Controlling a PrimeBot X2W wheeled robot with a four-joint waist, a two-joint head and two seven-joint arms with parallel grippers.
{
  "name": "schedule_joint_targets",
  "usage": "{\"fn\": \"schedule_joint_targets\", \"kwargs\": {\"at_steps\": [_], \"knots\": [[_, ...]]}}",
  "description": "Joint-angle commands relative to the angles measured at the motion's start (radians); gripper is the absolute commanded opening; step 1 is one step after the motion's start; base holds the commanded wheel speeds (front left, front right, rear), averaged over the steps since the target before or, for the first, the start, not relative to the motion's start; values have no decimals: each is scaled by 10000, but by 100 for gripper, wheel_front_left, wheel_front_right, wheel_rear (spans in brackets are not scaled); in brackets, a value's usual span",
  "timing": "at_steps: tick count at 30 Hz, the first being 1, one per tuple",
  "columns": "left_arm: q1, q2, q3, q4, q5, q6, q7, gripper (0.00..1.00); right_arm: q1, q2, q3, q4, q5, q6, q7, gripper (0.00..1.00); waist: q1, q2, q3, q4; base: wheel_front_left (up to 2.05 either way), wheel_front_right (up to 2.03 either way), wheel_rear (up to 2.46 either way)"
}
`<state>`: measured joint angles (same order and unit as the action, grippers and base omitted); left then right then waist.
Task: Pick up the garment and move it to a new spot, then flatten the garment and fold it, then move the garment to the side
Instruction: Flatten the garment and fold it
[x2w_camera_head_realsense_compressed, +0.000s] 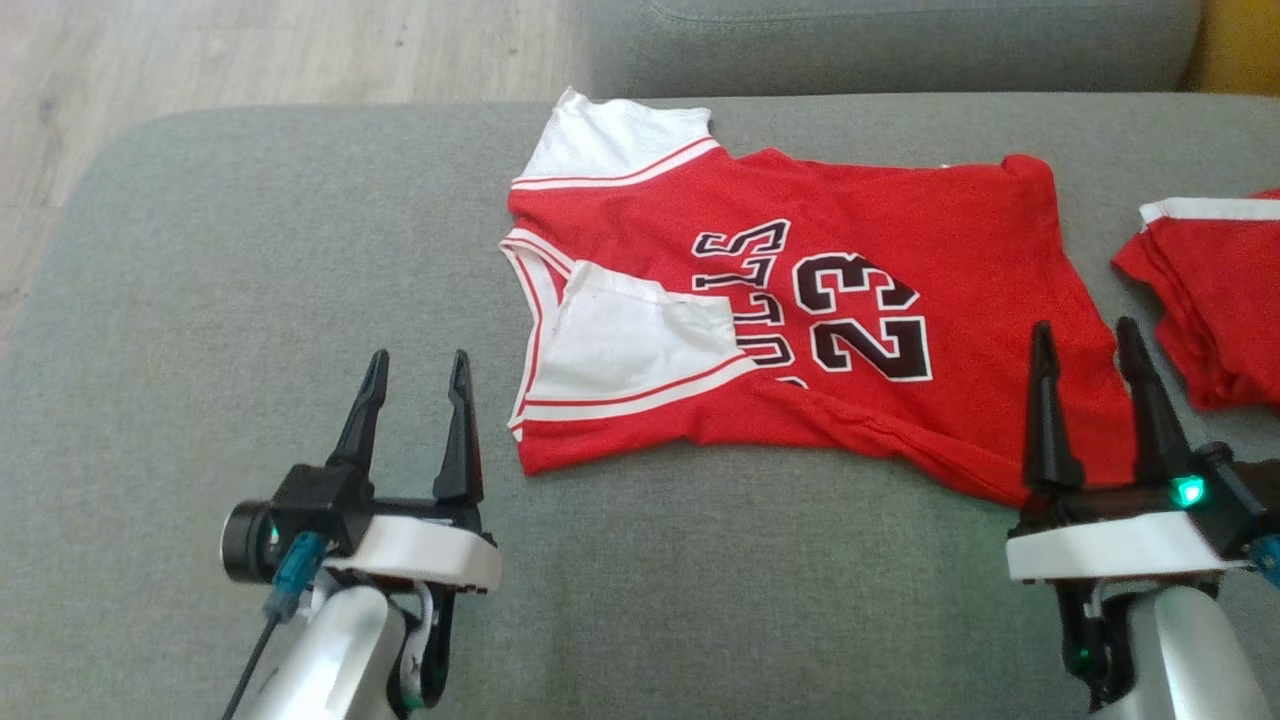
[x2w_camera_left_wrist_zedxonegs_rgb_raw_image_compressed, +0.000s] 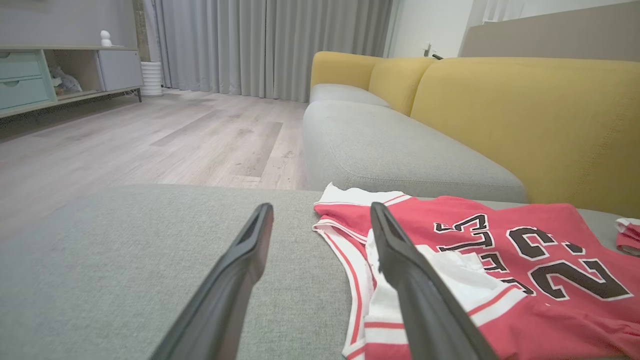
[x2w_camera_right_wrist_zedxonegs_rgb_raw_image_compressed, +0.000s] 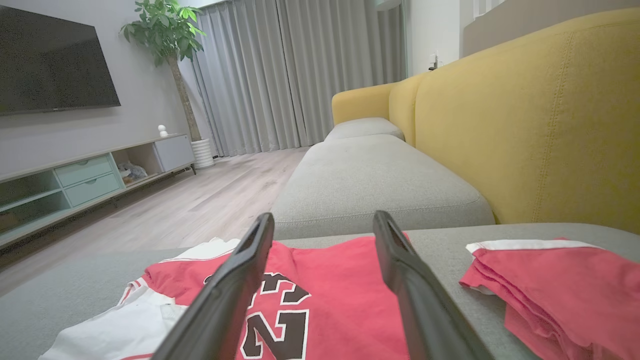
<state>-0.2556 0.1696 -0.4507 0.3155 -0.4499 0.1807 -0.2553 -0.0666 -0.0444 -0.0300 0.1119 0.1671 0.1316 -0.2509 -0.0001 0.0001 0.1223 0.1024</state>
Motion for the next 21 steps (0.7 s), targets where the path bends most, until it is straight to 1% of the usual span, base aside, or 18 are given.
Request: {"fn": "schedule_joint_targets", "kwargs": {"at_steps": [1, 5, 9, 10, 11, 12, 15, 21], "knots": [[-480, 67, 452, -396, 151, -96, -64, 100, -136, -58, 346, -266, -9, -9, -109, 100, 1, -1, 75, -75, 0, 0, 0], [-806, 168, 304, 31, 329, -443, 4, 100, -264, -58, 495, -309, -23, -9, -109, 100, 1, -1, 342, -265, 0, 0, 0], [-1557, 371, 121, 698, 369, -866, 464, 100, -357, -58, 632, -312, -50, -9, -109, 100, 1, -1, 788, -507, 0, 0, 0], [-1557, 371, 121, 698, 369, -866, 464, 100, -357, -58, 632, -312, -50, -9, -109, 100, 1, -1, 788, -507, 0, 0, 0], [-1760, 424, 78, 917, 356, -985, 651, 100, -384, -58, 660, -305, -55, -9, -109, 100, 1, -1, 897, -572, 0, 0, 0], [-2189, 553, -119, 1367, 406, -1312, 1057, 100, -439, -58, 696, -301, -45, -9, -109, 100, 1, -1, 1107, -710, 0, 0, 0], [-2832, 628, -321, 1944, 455, -1730, 1366, 100, -536, -58, 760, -299, -25, -9, -109, 100, 1, -1, 1395, -913, 0, 0, 0], [-3950, 669, -602, 3178, 571, -2316, 1582, 100, -698, -58, 967, -117, -1, -9, -109, 100, 1, -1, 1709, -1253, 0, 0, 0]]}}
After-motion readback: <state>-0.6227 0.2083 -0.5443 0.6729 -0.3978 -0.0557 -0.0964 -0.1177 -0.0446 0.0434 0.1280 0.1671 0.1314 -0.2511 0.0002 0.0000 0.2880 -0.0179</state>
